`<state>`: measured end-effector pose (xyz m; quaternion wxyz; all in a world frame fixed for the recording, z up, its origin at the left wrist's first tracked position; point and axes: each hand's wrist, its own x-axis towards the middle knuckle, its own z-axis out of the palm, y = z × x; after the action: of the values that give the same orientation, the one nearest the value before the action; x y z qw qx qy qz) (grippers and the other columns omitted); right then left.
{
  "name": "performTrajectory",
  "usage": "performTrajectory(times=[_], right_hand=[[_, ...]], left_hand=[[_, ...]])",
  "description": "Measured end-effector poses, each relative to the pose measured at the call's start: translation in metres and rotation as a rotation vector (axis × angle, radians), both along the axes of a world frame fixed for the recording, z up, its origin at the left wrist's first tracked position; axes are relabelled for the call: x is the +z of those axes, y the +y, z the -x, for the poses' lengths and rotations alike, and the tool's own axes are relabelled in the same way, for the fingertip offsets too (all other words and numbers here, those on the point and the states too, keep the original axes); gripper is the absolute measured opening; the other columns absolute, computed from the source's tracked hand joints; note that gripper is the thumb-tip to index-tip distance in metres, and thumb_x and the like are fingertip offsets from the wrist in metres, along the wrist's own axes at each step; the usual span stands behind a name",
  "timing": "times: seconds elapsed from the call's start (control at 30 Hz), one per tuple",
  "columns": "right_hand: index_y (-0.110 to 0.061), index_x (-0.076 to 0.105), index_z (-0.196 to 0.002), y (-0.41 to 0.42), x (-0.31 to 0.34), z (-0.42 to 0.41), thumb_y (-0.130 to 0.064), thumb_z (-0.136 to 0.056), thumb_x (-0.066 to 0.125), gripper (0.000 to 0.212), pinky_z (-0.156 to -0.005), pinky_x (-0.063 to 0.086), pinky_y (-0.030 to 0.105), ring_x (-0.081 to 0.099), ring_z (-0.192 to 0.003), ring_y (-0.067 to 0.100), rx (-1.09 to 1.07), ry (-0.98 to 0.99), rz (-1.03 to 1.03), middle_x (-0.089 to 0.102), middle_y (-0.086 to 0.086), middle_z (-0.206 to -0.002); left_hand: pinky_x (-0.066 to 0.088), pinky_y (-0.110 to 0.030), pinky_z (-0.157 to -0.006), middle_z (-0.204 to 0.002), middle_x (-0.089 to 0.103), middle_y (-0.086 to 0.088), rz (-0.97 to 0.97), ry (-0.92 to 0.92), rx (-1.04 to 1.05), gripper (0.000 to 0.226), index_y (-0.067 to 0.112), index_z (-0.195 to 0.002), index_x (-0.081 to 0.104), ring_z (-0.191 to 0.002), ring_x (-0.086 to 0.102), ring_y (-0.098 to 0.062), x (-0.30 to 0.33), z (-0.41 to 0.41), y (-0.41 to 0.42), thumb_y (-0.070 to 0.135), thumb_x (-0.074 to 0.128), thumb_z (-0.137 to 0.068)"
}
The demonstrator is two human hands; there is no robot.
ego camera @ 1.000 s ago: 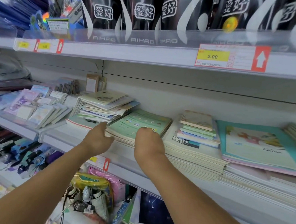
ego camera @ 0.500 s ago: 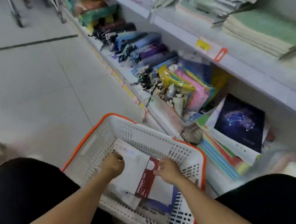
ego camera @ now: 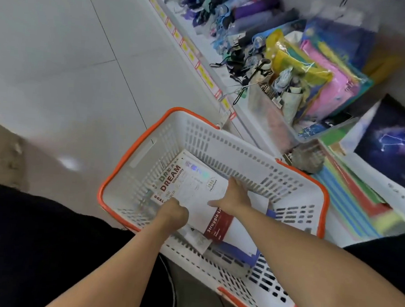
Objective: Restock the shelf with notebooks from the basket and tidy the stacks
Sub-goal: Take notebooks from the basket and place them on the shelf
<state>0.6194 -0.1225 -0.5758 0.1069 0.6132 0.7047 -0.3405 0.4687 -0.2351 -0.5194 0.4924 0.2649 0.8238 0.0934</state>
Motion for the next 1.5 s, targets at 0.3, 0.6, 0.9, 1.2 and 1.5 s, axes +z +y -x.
performTrajectory(times=[0.3, 0.6, 0.9, 1.2, 1.5], right_hand=[[-0.015, 0.039, -0.132, -0.016, -0.027, -0.027, -0.054, -0.053, 0.09, 0.102, -0.089, 0.048, 0.044, 0.04, -0.127, 0.03, -0.127, -0.211, -0.084, 0.041, 0.006, -0.137], [-0.015, 0.066, -0.114, 0.005, 0.034, -0.055, -0.015, -0.094, 0.064, 0.02, -0.071, 0.061, 0.048, 0.07, -0.095, 0.028, -0.158, 0.359, 0.27, 0.07, 0.006, -0.106], [-0.013, 0.064, -0.123, 0.048, 0.131, -0.068, -0.02, -0.093, 0.062, 0.031, -0.086, 0.057, 0.051, 0.068, -0.107, 0.031, -0.363, 0.942, 0.573, 0.071, 0.013, -0.117], [-0.009, 0.012, -0.156, -0.014, 0.014, -0.071, -0.043, -0.07, 0.087, 0.119, -0.114, 0.033, 0.039, 0.025, -0.145, 0.029, 0.021, -0.019, 0.147, 0.021, 0.009, -0.16], [-0.013, 0.039, -0.142, 0.007, -0.016, -0.075, -0.065, -0.055, 0.084, 0.111, -0.109, 0.035, 0.044, 0.039, -0.134, 0.029, 0.174, -0.342, -0.154, 0.042, 0.008, -0.142]], left_hand=[[0.049, -0.032, -0.079, -0.11, 0.06, -0.011, 0.05, -0.118, 0.239, 0.03, 0.001, -0.118, 0.054, -0.097, 0.056, -0.026, -0.018, -0.005, 0.0, 0.015, 0.055, -0.091], [0.046, -0.045, -0.101, -0.119, 0.065, -0.005, 0.012, -0.458, 0.59, 0.051, 0.009, -0.115, 0.059, -0.113, 0.057, -0.025, -0.011, -0.008, -0.004, 0.031, 0.082, -0.074], [0.056, -0.029, -0.065, -0.095, 0.075, -0.009, -0.513, -0.642, 0.608, 0.037, -0.001, -0.118, 0.061, -0.081, 0.072, -0.021, 0.054, -0.018, 0.018, 0.019, 0.069, -0.088], [0.045, -0.033, -0.072, -0.089, 0.065, -0.01, -0.666, 0.287, 0.581, 0.024, 0.002, -0.108, 0.065, -0.089, 0.064, -0.031, 0.061, 0.019, -0.007, 0.021, 0.06, -0.093], [0.04, -0.014, -0.051, -0.08, 0.061, 0.007, -0.701, 0.145, 0.754, 0.029, 0.002, -0.122, 0.061, -0.065, 0.054, -0.005, 0.062, 0.022, -0.015, 0.011, 0.059, -0.094]])
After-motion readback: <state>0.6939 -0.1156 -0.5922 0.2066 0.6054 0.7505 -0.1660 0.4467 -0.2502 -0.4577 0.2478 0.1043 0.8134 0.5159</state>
